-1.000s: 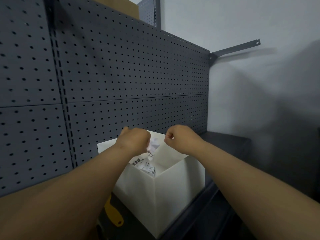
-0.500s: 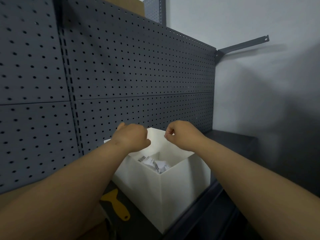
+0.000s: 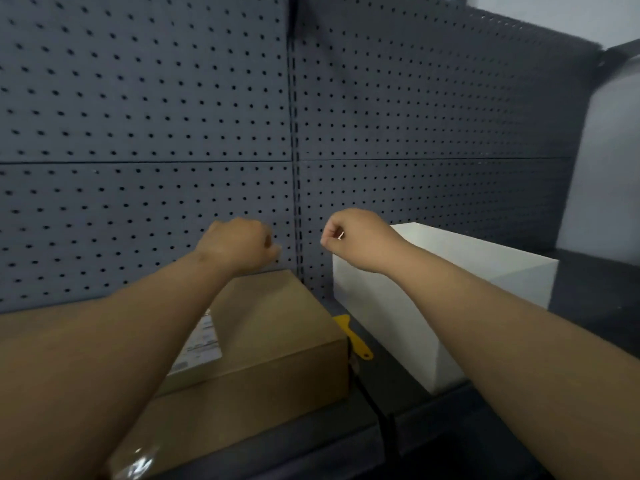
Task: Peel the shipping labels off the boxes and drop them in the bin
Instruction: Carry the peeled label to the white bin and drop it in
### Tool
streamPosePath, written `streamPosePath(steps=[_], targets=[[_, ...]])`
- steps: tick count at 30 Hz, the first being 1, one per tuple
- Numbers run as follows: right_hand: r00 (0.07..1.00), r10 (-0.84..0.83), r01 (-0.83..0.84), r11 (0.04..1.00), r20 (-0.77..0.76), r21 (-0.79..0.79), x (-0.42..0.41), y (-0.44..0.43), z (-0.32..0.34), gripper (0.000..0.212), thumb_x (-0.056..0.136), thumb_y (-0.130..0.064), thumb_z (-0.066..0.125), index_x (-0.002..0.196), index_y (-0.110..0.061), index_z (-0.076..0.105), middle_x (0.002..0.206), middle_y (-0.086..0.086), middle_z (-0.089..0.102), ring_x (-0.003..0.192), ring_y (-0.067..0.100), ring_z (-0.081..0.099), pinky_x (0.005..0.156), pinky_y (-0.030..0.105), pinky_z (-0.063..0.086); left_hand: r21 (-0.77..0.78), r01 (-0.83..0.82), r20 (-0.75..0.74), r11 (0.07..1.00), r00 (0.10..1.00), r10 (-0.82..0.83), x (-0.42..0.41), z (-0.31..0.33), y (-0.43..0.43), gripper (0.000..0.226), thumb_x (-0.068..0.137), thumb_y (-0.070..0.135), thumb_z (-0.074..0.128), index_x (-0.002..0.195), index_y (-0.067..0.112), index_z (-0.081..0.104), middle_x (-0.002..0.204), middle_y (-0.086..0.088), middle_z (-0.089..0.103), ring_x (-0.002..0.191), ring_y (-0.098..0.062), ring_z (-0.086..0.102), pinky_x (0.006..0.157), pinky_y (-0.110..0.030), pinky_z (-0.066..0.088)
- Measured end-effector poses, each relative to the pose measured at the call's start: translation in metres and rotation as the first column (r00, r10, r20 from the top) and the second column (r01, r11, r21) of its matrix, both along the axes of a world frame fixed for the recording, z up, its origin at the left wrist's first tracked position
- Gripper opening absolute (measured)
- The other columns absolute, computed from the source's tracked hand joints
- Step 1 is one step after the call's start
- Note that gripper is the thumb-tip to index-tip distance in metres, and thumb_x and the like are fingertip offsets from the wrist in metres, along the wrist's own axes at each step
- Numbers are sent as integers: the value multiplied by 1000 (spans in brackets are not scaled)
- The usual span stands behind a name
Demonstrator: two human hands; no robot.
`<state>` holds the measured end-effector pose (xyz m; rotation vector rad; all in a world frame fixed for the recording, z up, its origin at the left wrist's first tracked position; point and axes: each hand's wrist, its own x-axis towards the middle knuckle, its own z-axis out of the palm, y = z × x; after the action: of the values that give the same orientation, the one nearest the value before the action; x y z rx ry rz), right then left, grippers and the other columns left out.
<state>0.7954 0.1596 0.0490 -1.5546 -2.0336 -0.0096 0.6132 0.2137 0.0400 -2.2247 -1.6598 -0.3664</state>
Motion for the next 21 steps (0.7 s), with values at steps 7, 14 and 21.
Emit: streamPosePath(steps=[7, 14, 21], targets=[[993, 106, -99, 988, 52, -122, -67, 10, -19, 32, 96, -16, 48, 108, 9, 64, 113, 27, 64, 104, 40, 61, 78, 37, 52, -96, -118, 74, 988, 989, 126, -78, -10, -14, 27, 93, 30, 48, 84, 7, 61, 75, -8, 58, 65, -21, 49, 60, -29, 39], [990, 115, -90, 958, 78, -273, -133, 24, -34, 33, 96, -21, 51, 108, 5, 67, 114, 21, 68, 104, 38, 64, 90, 42, 53, -215, -90, 94, 972, 989, 113, -136, -23, -29, 29, 94, 28, 47, 106, 8, 64, 107, -12, 67, 95, -25, 61, 83, -36, 50], [978, -73, 148, 900, 194, -409, -176, 44, -48, 29, 95, -24, 53, 111, -4, 66, 119, 12, 67, 109, 28, 62, 94, 37, 49, -294, 105, 108, 950, 991, -76, -180, -41, -43, 30, 93, 36, 51, 111, 17, 64, 114, -2, 64, 96, -16, 58, 81, -29, 50]])
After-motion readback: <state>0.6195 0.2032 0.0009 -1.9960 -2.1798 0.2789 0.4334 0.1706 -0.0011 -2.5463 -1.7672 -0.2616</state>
